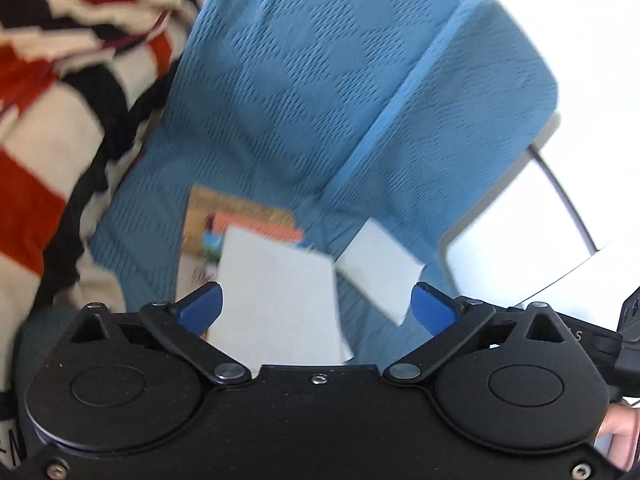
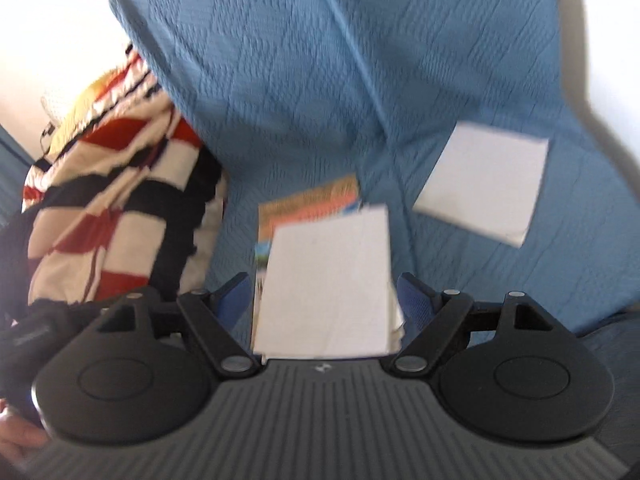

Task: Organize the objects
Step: 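Raise both tools and move them toward the last white paper sheet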

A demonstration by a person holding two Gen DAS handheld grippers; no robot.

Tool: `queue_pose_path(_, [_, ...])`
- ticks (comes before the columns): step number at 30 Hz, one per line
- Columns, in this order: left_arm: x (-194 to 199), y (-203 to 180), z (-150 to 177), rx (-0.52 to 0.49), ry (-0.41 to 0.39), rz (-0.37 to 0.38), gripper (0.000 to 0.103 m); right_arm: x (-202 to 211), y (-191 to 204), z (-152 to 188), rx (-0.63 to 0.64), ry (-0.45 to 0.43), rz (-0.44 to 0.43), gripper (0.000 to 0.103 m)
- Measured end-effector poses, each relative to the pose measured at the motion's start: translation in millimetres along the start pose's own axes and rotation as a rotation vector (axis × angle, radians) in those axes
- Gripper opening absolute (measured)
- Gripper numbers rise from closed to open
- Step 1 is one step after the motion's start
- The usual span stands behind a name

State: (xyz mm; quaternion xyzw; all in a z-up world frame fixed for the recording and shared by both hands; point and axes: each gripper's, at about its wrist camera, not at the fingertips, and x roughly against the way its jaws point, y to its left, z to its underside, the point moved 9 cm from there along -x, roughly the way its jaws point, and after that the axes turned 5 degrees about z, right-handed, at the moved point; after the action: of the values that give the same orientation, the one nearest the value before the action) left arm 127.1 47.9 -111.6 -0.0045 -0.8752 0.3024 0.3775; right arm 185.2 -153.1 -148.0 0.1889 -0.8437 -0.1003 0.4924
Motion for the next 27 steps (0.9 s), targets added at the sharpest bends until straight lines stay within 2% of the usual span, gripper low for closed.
queue_pose_path(5, [21, -39, -5, -0.073, -0.033, 0.012, 0.102, 41, -4, -10, 0.007, -0.084, 0.018, 0.084])
queue_pose_path(12, [45, -79, 10, -0.123, -0.056, 0.053, 0.102, 88, -10, -2, 0.028, -0.164, 0.058, 0.084])
queue_pose_path(18, [57, -108, 29, -0.201, -0.063, 0.062, 0.102, 110, -17, 18, -0.019, -0.147, 0.028, 0.084])
queue_pose_path(27, [65, -125, 54, -0.196, -0.042, 0.104, 0.102, 131, -28, 49, -0.026, -0.162, 0.072, 0.084])
